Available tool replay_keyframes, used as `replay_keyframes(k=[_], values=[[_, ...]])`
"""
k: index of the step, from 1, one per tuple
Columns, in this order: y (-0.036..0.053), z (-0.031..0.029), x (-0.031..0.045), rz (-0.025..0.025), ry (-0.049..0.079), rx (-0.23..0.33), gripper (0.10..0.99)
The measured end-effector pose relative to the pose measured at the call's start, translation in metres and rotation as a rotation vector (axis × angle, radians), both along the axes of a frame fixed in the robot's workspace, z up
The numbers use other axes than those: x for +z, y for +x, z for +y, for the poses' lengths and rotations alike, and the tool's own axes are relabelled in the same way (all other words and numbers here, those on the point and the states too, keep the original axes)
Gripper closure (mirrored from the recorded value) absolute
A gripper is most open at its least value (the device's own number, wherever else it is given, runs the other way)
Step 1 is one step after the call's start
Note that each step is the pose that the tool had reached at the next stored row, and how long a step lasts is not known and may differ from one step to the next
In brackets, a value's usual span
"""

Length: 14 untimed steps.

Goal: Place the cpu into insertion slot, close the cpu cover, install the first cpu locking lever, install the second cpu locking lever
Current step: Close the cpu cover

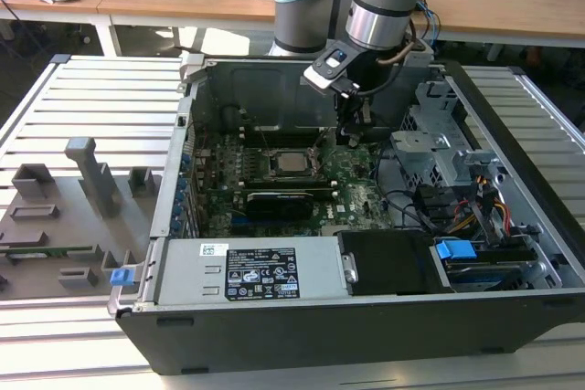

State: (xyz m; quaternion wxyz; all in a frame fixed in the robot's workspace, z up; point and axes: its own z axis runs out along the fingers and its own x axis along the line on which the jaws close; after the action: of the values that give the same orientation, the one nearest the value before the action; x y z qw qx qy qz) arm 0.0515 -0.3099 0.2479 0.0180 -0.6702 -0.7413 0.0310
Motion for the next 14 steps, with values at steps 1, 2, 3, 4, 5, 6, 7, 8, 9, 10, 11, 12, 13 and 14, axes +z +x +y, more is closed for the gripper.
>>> replay_keyframes(k=[1, 2, 3, 4, 5, 6, 7, 8, 9, 10, 11, 12, 13, 14], values=[[-0.0014, 0.0, -0.0001, 0.0, 0.0, 0.0, 0.98], [-0.003, 0.0, 0.0, -0.0001, 0.0, 0.0, 0.98], [-0.0033, -0.0001, 0.0, -0.0001, 0.0, 0.0, 0.98], [-0.0033, -0.0001, 0.0, 0.0, 0.0, 0.0, 0.98], [-0.0032, 0.0, -0.0001, 0.0, 0.0, 0.0, 0.98], [-0.0033, 0.0, -0.0001, 0.0, 0.0, 0.0, 0.98], [-0.0033, 0.0, -0.0001, 0.0, 0.0, 0.0, 0.98], [-0.0036, 0.0, -0.0001, -0.0001, 0.0, 0.0, 0.98], [-0.0042, 0.0, -0.0001, 0.0, 0.0, 0.0, 0.98], [-0.0058, 0.0001, -0.0001, 0.0, 0.0, 0.0, 0.98], [-0.0074, 0.0, -0.0001, 0.0, 0.0, 0.0, 0.98], [-0.0087, 0.0, -0.0001, 0.0, 0.0, 0.0, 0.98], [-0.01, 0.0, -0.0001, 0.0, 0.0, 0.0, 0.98], [-0.011, 0.0, 0.0, -0.0001, 0.0, 0.0, 0.98]])
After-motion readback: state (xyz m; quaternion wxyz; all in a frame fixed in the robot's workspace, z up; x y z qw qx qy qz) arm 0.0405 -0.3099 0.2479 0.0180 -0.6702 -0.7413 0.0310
